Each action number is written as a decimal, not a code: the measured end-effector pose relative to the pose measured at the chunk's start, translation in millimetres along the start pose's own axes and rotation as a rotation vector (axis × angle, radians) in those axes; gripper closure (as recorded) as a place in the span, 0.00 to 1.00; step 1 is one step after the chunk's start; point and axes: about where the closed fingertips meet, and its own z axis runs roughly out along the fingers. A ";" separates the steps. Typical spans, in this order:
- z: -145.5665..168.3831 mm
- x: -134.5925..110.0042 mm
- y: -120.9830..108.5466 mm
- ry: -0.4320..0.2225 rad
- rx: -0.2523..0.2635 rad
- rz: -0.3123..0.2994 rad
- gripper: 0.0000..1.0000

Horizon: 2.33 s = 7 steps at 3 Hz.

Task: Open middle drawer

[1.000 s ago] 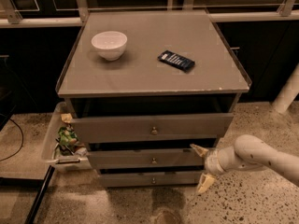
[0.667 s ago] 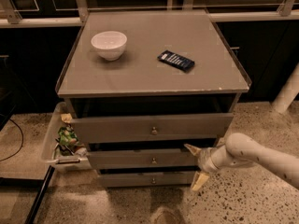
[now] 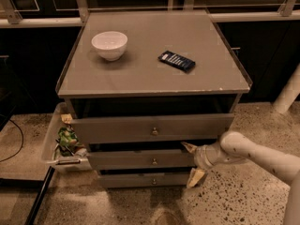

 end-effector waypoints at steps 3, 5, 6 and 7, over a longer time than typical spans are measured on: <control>18.0 15.8 -28.6 0.038 0.061 -0.073 0.00; 18.2 15.9 -28.8 0.038 0.062 -0.074 0.18; 22.8 12.4 -28.6 0.020 0.046 -0.077 0.42; 20.3 11.7 -22.4 -0.002 0.016 -0.074 0.65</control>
Offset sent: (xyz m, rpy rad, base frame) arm 0.0393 -0.0054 -0.0110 -0.0458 -0.1007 0.0089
